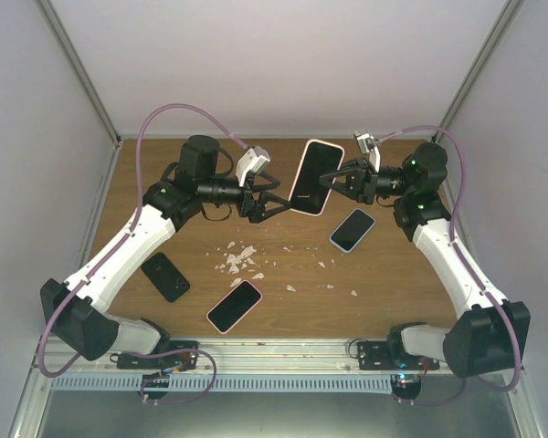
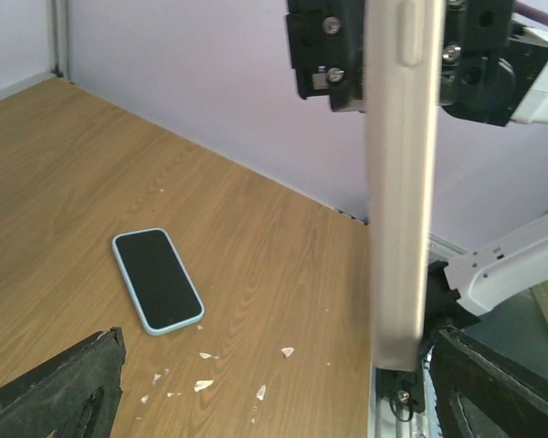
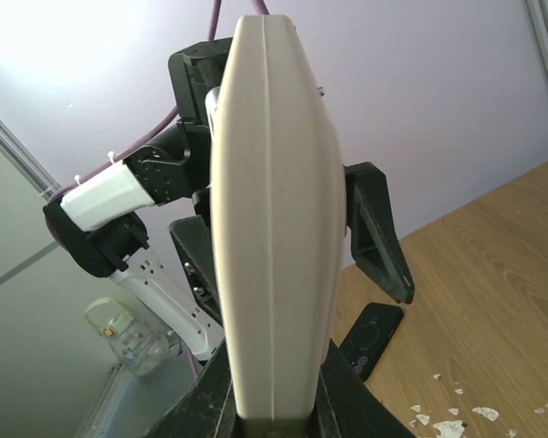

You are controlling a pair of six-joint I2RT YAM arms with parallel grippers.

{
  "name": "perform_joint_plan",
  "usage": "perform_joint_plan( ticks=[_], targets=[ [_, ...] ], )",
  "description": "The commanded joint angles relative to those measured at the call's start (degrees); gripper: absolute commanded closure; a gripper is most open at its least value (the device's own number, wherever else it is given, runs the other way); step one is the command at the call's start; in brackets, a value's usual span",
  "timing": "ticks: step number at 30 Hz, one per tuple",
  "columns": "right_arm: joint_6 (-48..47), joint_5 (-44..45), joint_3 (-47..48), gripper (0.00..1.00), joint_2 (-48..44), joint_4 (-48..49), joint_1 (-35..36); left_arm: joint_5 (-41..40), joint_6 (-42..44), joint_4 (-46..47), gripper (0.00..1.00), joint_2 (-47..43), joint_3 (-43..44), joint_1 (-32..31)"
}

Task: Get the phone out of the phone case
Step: Remove the phone case from the phone.

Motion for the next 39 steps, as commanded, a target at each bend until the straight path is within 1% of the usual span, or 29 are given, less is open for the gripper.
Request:
perform_joint_plan(
  ticks=[1, 14, 18, 31, 39],
  targets=[
    [1.1, 0.7, 0.6, 1.00, -1.6, 3.9, 0.4, -3.4, 0.9, 1.1, 0.10, 0.5, 1.2, -0.5],
    [6.6, -0.4, 0.0, 1.00, -1.7, 9.8, 0.4, -7.0, 0.9, 1.1, 0.14, 1.3, -0.2, -0.3],
    [9.1, -0.5, 0.0, 1.00, -1.6, 11.7, 0.4, -6.8, 0.6, 1.5, 0.15, 1.5, -0.4, -0.1],
    [21.1, -1.8, -2.4, 1.00, -2.0, 26.0, 0.4, -7.6, -0.3, 2.2, 0.17, 1.1, -2.1, 1.7],
    [25.2, -2.1, -3.0, 1.00, -2.3, 31.1, 0.4, -7.7, -1.0, 2.6, 0.18, 1.2, -2.4, 2.6]
  ],
)
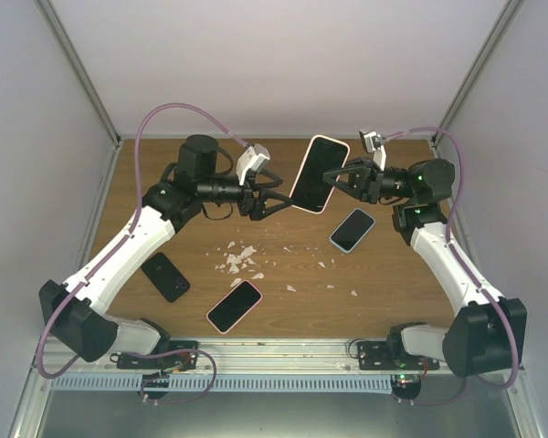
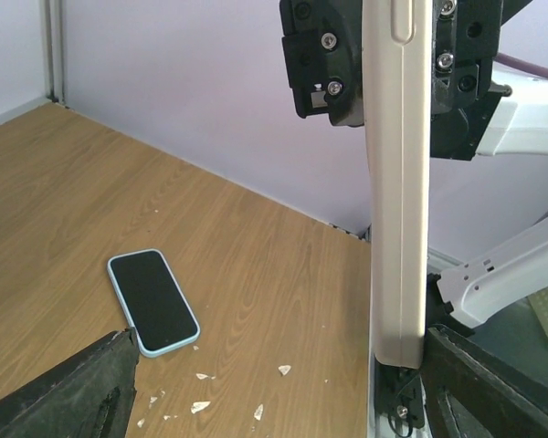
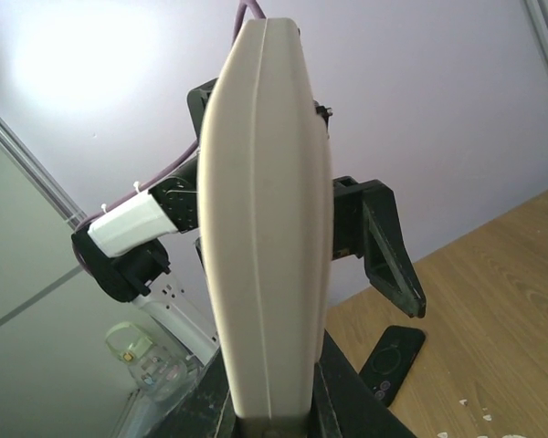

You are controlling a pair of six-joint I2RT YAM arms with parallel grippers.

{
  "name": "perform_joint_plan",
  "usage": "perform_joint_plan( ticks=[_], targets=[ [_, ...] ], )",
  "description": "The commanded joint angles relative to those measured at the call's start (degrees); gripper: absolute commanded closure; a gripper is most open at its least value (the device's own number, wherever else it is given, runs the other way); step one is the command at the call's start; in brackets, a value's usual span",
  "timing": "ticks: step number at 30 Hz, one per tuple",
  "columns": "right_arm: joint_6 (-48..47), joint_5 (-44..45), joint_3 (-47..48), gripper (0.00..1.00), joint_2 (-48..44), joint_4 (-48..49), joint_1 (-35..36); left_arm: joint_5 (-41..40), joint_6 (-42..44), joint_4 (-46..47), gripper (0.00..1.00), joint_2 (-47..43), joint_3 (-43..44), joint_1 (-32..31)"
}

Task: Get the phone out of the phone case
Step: Remove the phone case from the phone.

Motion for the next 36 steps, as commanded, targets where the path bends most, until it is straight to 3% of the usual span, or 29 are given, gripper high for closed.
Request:
perform_joint_plan(
  ticks=[1, 14, 18, 25, 36],
  targets=[
    [6.4, -3.0, 1.1, 1.00, -2.3, 9.4, 0.7, -6.6, -0.2, -0.4, 0.18, 1.4, -2.1, 2.6],
    [15.3, -3.1, 0.1, 1.00, -2.2, 20.8, 0.7, -6.9, -1.6, 0.2, 0.19, 2.5, -1.9, 3.8],
    [14.5, -2.8, 0.0, 1.00, -2.2, 19.9, 0.7, -4.2, -1.5, 0.6, 0.19, 2.2, -1.9, 3.8],
    [11.5, -0.6, 0.0, 1.00, -1.7, 14.9, -0.3, 11.7, -1.4, 4.0, 0.13, -0.8, -3.7, 3.3],
    [4.7, 0.6, 0.4, 1.00, -1.7, 6.1, -0.7, 13.1, -3.8, 4.7, 0.15, -0.8, -0.7, 1.6]
  ],
)
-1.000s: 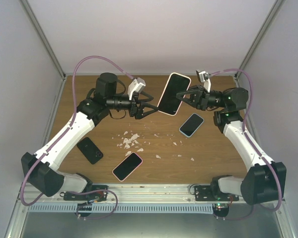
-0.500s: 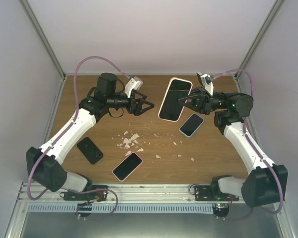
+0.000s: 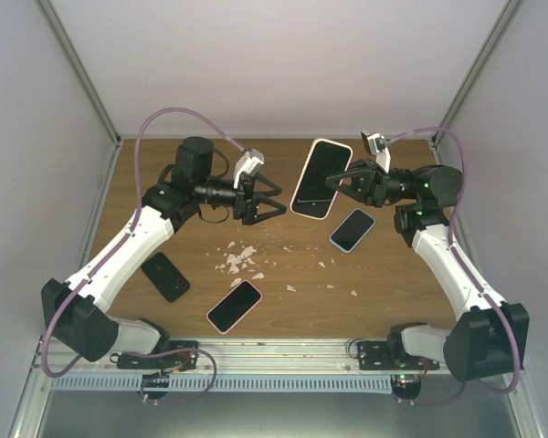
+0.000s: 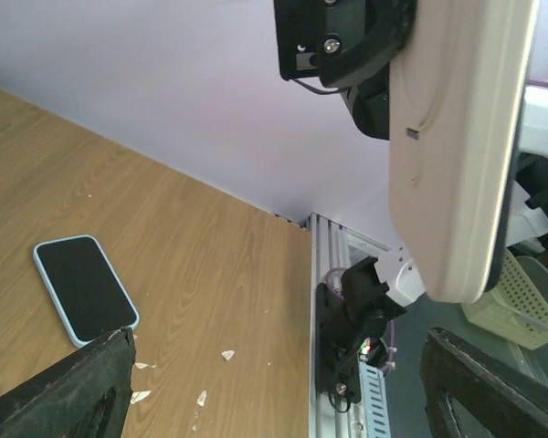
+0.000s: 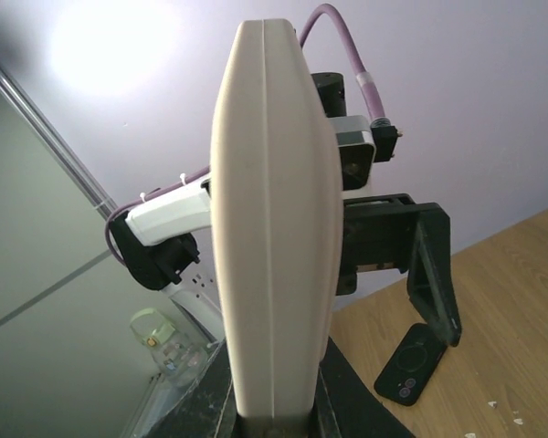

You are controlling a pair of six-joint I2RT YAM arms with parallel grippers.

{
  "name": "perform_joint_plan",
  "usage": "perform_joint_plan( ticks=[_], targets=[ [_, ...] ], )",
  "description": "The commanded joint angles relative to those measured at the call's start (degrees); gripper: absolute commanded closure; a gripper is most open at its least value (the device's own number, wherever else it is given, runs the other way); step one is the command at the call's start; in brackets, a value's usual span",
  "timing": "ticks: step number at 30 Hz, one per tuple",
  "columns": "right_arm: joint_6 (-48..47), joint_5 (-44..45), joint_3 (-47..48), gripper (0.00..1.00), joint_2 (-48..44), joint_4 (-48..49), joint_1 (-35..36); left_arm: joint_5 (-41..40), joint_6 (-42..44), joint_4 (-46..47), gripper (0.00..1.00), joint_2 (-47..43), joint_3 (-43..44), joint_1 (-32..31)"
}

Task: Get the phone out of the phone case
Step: Remove the phone case from the phone.

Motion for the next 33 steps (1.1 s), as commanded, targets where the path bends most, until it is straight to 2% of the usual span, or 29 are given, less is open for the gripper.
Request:
perform_joint_plan(
  ticks=[1, 9, 16, 33],
  targets=[
    [-3.6, 2.8, 0.7, 1.00, -0.5, -2.3, -0.3, 1.3, -1.5, 3.1, 0.16, -0.6, 2.4, -0.8],
    [-4.9, 2.8, 0.7, 1.00, -0.3, -3.9, -0.3, 2.2, -0.5, 2.6, 0.15, -0.6, 2.7, -2.1],
    [-3.6, 2.8, 0.6, 1.00, 0.1, -1.9, -0.3, -1.4, -1.4, 2.5, 0.17, 0.2, 3.2, -2.2],
    [4.0, 1.8, -1.6, 1.00, -0.3, 9.6, 0.2, -11.1, -4.2, 2.1, 0.22, 3.4, 3.5, -1.1]
  ],
)
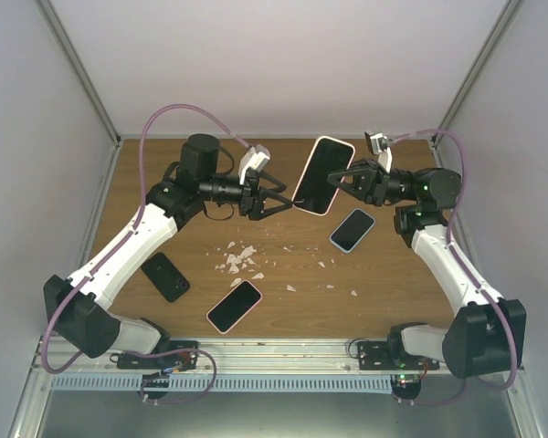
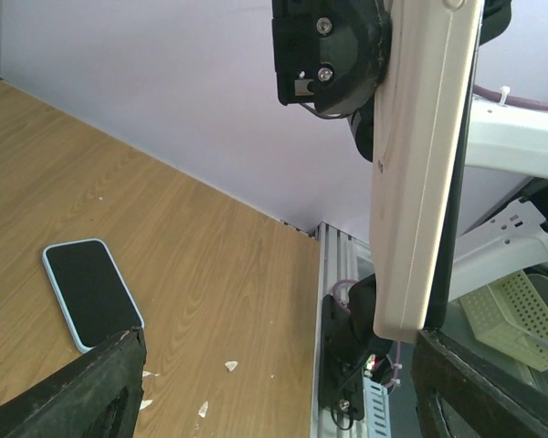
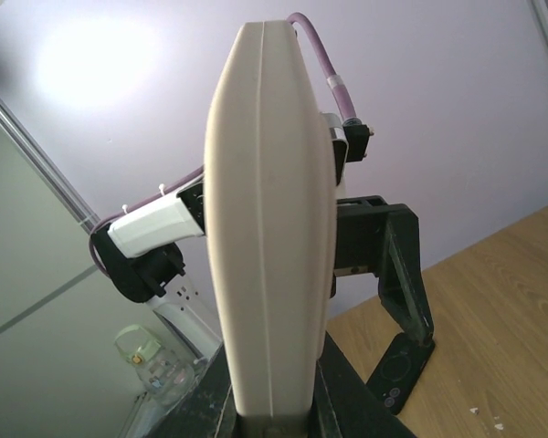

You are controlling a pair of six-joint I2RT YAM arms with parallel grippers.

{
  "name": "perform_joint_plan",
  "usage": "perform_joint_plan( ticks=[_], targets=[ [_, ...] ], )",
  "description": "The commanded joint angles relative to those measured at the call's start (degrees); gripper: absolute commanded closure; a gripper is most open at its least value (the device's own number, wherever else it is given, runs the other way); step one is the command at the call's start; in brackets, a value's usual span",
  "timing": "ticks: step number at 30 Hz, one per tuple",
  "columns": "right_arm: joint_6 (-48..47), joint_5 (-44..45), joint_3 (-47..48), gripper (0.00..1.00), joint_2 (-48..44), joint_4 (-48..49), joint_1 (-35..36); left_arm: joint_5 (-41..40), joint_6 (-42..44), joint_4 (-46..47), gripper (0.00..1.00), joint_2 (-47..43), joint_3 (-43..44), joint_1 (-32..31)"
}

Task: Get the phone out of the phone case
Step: Remove the phone case from the phone.

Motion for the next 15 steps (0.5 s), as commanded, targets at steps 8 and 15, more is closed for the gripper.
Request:
perform_joint_plan(
  ticks=[8, 15],
  targets=[
    [9.9, -0.7, -0.7, 1.00, -0.5, 16.2, 2.3, -12.9, -0.6, 0.6, 0.23, 3.1, 0.8, 0.7],
    [12.1, -1.7, -1.8, 1.00, -0.6, 20.0, 3.9, -16.5, -0.1, -0.3, 0.23, 3.8, 1.6, 1.0]
  ],
)
